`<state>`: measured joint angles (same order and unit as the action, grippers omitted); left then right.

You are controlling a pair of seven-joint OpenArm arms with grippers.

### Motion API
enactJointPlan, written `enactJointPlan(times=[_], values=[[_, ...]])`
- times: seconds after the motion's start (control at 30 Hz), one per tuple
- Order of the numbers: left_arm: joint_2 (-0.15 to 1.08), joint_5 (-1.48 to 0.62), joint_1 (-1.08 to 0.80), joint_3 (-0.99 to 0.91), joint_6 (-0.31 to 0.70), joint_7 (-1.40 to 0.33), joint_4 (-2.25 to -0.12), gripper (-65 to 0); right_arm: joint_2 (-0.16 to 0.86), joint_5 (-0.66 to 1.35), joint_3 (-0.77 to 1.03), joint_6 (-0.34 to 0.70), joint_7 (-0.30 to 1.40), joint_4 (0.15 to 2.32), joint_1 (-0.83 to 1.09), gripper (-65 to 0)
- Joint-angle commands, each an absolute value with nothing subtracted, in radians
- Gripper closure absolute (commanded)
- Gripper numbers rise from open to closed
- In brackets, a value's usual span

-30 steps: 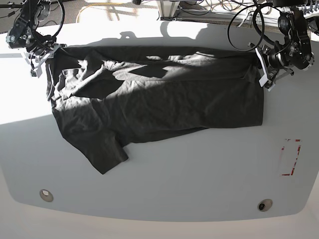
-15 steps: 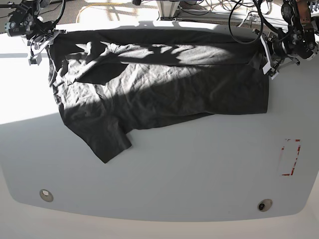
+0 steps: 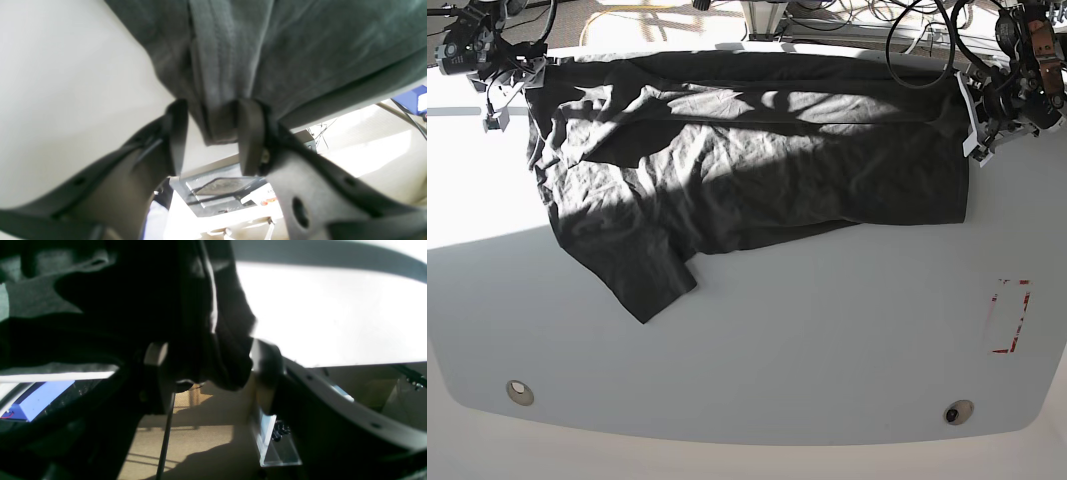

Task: Fold the T-shirt properly
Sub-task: 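Drag the held edge away from the robot with both grippers, flattening the shirt, then release the edge and move both grippers to the shirt's hem corners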

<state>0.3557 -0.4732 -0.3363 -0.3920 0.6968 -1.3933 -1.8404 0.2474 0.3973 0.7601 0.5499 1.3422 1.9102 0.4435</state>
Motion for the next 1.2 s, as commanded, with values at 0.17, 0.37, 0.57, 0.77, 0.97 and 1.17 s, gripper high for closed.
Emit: enactJointPlan(times=[0.17, 0.37, 0.57, 0.77, 0.97, 1.17], values=[[0.371, -0.486, -0.246, -0.444, 0.698, -1.396, -1.916, -27.9, 0.272, 0.403, 0.771, 0.547, 1.331, 2.017, 0.414, -65.0], [0.364, -0.486, -0.125, -0.446, 0.698, -1.396, -1.926, -27.6, 0.272, 0.395, 0.771, 0.549, 1.328, 1.995, 0.294, -57.7], [0.285, -0.478, 0.036, -0.444, 0.698, -1.396, -1.919, -27.5, 0.291, 0.395, 0.765, 0.555, 1.328, 1.874, 0.116, -56.9], [0.245, -0.440, 0.166, -0.410, 0.698, -1.396, -1.819, -27.5, 0.325, 0.394, 0.690, 0.547, 1.257, 1.678, -0.053, -56.9], [0.194, -0.375, 0.266, -0.374, 0.697, -1.369, -1.692, -27.4, 0.377, 0.395, 0.591, 0.547, 1.138, 1.458, -0.171, -56.6], [0.174, -0.300, 0.308, -0.369, 0.697, -1.280, -1.601, -27.4, 0.407, 0.394, 0.547, 0.547, 1.030, 1.230, -0.278, -56.4]])
